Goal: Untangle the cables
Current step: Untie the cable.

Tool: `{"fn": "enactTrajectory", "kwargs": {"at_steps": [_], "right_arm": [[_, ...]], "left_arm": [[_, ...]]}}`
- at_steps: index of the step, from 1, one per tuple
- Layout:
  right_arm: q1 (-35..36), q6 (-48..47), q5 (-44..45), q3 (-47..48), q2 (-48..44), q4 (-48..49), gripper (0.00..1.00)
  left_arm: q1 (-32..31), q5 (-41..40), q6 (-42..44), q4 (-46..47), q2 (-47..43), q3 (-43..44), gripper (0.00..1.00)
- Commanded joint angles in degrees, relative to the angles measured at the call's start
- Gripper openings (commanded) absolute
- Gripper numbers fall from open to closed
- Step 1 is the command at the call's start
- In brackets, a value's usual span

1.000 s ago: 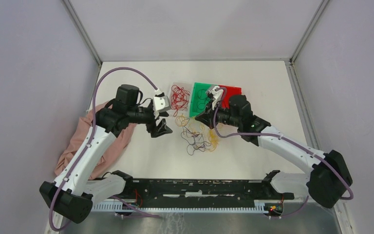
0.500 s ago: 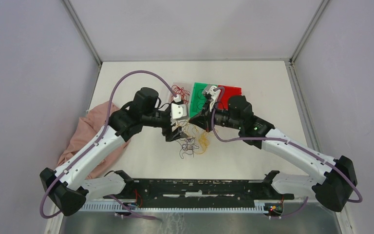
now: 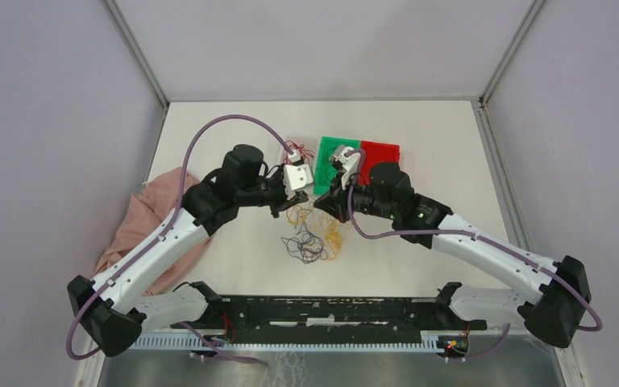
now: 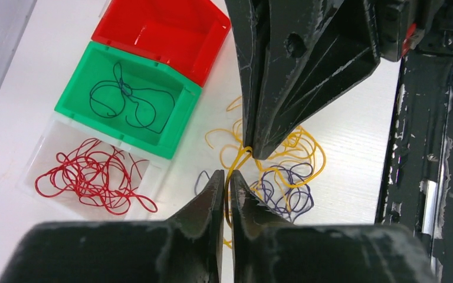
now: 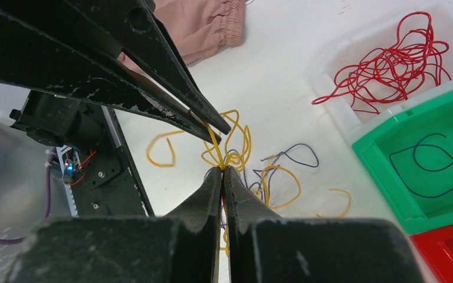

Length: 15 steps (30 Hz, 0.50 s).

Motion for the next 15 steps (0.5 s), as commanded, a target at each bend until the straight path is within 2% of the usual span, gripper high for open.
{"fn": "enactTrajectory", "kwargs": {"at_steps": [1,3,6,11,15], "right_arm": [[0.34,-0.71,1.93,2.35,-1.06,0.72,0.09],[0.34,-0.71,1.93,2.33,-1.08,0.26,0.14],[0.34,-0.61,3.01,1.69,-1.53,0.37,0.35],[0.29,1.11,9.44,-1.07,-4.83,4.78,0.61],[0.57,2.5,11.19,-5.16,-7.83,16.74,0.7]], "left_arm": [[-0.2,-2.76,1.92,2.18,-1.23,-0.44,0.11],[-0.2,-3.35,2.15,2.5,-1.55,-0.41,0.1],[-0.22,-4.84,2.42,3.41,-2.03,0.51,0.09],[-0.28,-4.56,1.73,1.86,-1.25,6.26,0.04],[-0.29,-2.13,-4.31,-0.17,0.47,11.94,0.03]]}}
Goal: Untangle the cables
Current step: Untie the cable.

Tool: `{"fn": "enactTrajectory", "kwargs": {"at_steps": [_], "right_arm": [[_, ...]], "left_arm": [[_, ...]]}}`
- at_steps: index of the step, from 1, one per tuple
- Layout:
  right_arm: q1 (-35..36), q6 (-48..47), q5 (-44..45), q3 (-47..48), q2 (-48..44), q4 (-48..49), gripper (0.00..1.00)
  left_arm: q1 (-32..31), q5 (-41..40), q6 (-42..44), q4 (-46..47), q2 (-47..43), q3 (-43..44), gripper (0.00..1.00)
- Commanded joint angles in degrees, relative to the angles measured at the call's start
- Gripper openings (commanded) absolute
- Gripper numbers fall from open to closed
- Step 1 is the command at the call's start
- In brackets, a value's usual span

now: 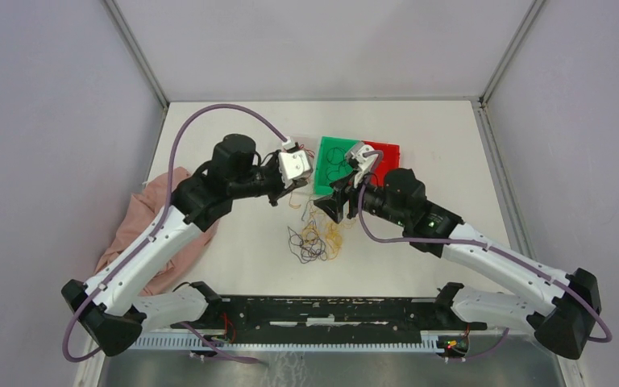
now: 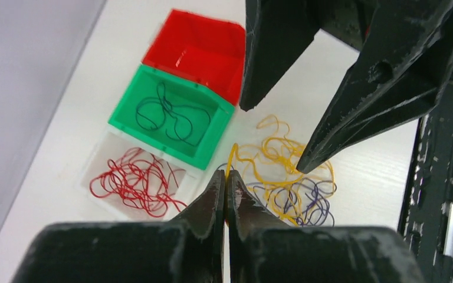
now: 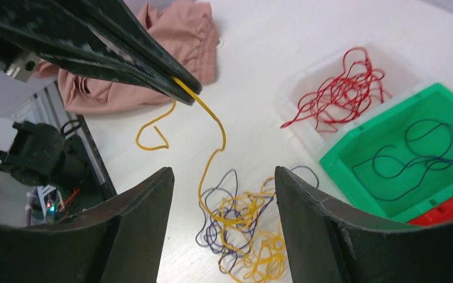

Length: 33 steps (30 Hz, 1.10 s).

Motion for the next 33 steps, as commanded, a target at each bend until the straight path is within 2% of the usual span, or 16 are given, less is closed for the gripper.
{"fn": "enactTrajectory", "kwargs": {"at_steps": [1,6,12,23,26,28,29,33], "right_arm": [[0.7,1.72,4.27,-2.35,-3.71,14.54,0.7],[1.82,1.48,5.27,-0.38,-1.04,16.53,0.7],[2.41,0.37,7.89,-0.22,0.84,18.28,0.69],[2.45,-0.6,10.32,-7.25,1.75,19.1,0.72],[2.44,-0.41,11.05,-9.02,1.95,20.09,0.69],[2.42,-0.05,10.36,-9.71,2.23,20.93,0.64],[2.47,0.08,9.69,-9.84,2.43,21.31,0.58],[2.4,-0.03,8.24,-9.27,1.31,20.88,0.15]], "left_arm": [[-0.21,2.81,-6.48,0.57,0.85,8.47,0.03],[-0.26,7.64,-11.4,-3.05,2.83,15.38,0.03],[-0.47,9.82,-12.94,-6.05,3.72,20.83,0.03],[-0.56,8.95,-11.23,-3.35,7.34,39.36,0.03],[-0.63,9.01,-11.99,-3.0,8.49,43.53,0.03],[-0.65,8.95,-12.45,-2.68,8.31,43.92,0.03],[-0.64,8.76,-12.5,-2.56,8.0,43.5,0.03],[-0.61,6.08,-12.45,-1.6,5.3,37.61,0.03]]}}
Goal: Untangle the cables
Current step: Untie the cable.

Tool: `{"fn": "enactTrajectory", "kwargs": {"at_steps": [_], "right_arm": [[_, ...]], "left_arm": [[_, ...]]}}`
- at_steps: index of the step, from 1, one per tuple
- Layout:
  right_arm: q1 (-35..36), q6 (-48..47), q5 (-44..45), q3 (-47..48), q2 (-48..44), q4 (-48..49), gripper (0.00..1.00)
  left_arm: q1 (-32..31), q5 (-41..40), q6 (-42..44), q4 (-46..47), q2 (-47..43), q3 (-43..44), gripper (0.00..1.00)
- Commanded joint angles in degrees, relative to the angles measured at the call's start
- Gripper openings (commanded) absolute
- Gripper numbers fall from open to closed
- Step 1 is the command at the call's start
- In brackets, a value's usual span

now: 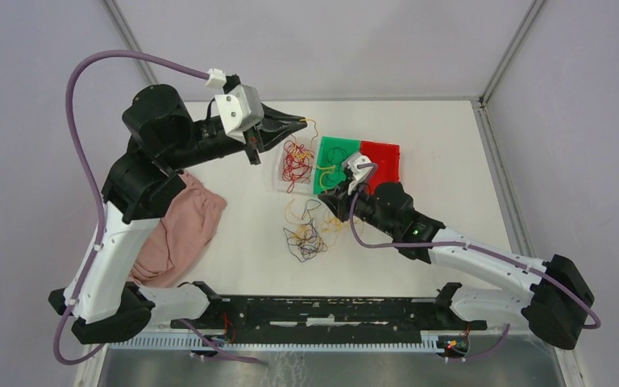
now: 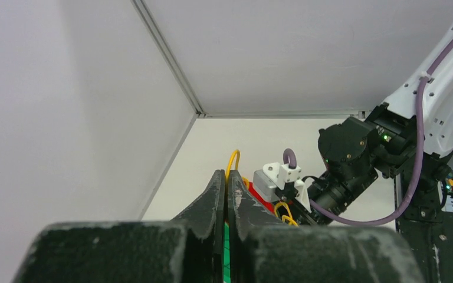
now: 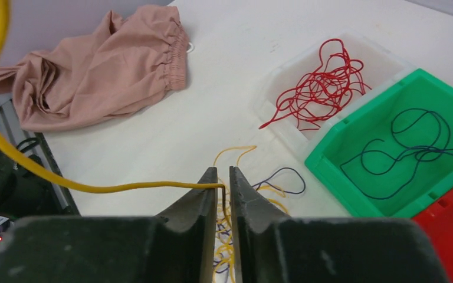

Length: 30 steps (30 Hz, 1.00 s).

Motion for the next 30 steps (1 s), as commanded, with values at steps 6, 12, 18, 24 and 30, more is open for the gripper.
{"fn": "enactTrajectory", "kwargs": {"at_steps": [6,12,18,24,30], "right_arm": [[0.3,-0.35,-0.87,4.06,-6.0,-0.74,0.01],[0.3,1.66,-3.14,7.15,-9.38,-1.28,0.01],[0.3,4.08,-7.99,9.2,-9.68,0.1,0.03],[0.3,6.81,-11.07,9.98,-8.7,1.26,0.1],[0.26,12.46,-11.67,9.36,-7.47,7.24,0.12]], "left_arm": [[-0.24,-3.13,-1.66,5.66,-10.29,-24.57,0.28],[-0.2,1.24,-3.47,10.75,-16.22,-42.58,0.53],[-0.25,3.78,-6.19,13.4,-14.13,-45.61,0.61],[-0.24,7.95,-12.65,22.06,-14.66,-46.64,0.67],[-0.24,9.5,-20.94,29.88,-15.78,-49.84,0.65]]}}
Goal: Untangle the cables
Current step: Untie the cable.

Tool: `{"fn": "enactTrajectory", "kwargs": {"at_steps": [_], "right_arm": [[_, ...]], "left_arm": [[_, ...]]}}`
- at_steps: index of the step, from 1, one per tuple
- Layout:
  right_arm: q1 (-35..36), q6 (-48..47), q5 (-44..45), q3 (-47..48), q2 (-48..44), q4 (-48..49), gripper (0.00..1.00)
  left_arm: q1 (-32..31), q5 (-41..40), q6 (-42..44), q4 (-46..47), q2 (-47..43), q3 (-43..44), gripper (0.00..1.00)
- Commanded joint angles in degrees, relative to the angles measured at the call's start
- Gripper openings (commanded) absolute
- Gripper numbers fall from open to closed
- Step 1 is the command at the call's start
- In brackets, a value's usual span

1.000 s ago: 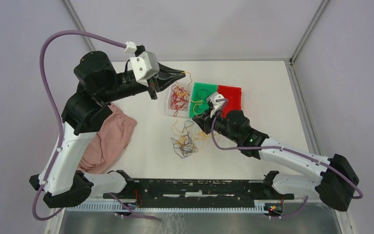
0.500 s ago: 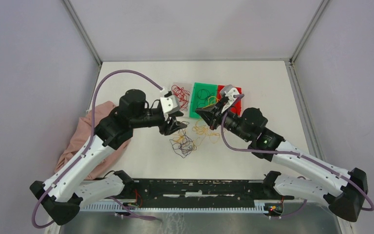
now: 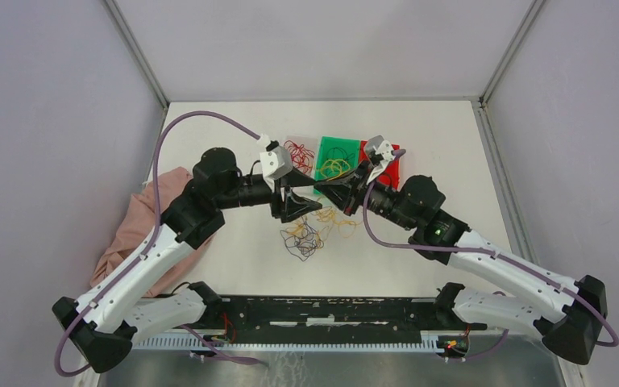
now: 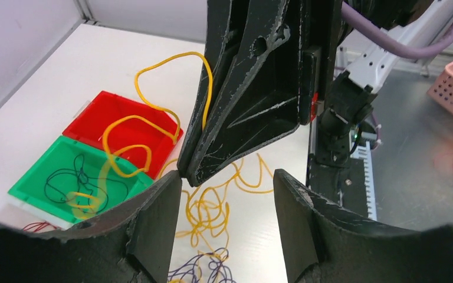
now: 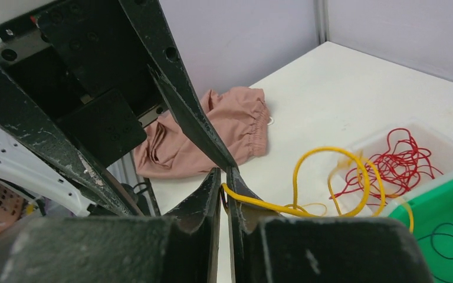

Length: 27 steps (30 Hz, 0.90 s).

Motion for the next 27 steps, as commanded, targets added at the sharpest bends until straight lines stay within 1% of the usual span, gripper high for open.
{"fn": "enactTrajectory", "kwargs": {"at_steps": [1,5,9,12,15,22,24,27], "right_arm": [[0.25,6.07,-1.58,2.0,0.65,8.91,0.12],[0.32,9.29,-2.37,2.08,1.37,12.1,0.13],[0.57,10.86,-3.28,2.68,2.21,12.54,0.13],[0.89,12.23,-3.36,3.01,3.02,13.33,0.15],[1.29,13.12,-3.58,3.46,3.83,14.43,0.15],[2.71,12.93,-3.13,4.75,4.43,14.55,0.13],[2.85,11.87,-2.64,5.12,4.0,13.54,0.1],[2.88,10.23,-1.89,5.55,3.19,11.86,0.03]], "left_arm": [[-0.25,3.47,-9.64,10.05,-1.53,-2.25,0.64],[-0.24,3.03,-10.78,11.02,-1.32,-3.08,0.61],[-0.17,2.0,-13.41,13.26,-1.16,-3.35,0.57],[-0.25,2.28,-15.09,13.77,-0.75,-3.74,0.54],[-0.15,2.19,-17.32,14.52,-1.08,-5.29,0.53],[-0.2,1.91,-21.65,16.29,-2.52,-8.37,0.54],[-0.21,1.69,-22.68,15.93,-3.33,-9.21,0.57],[-0.21,1.7,-23.37,15.22,-5.43,-11.18,0.62]]}}
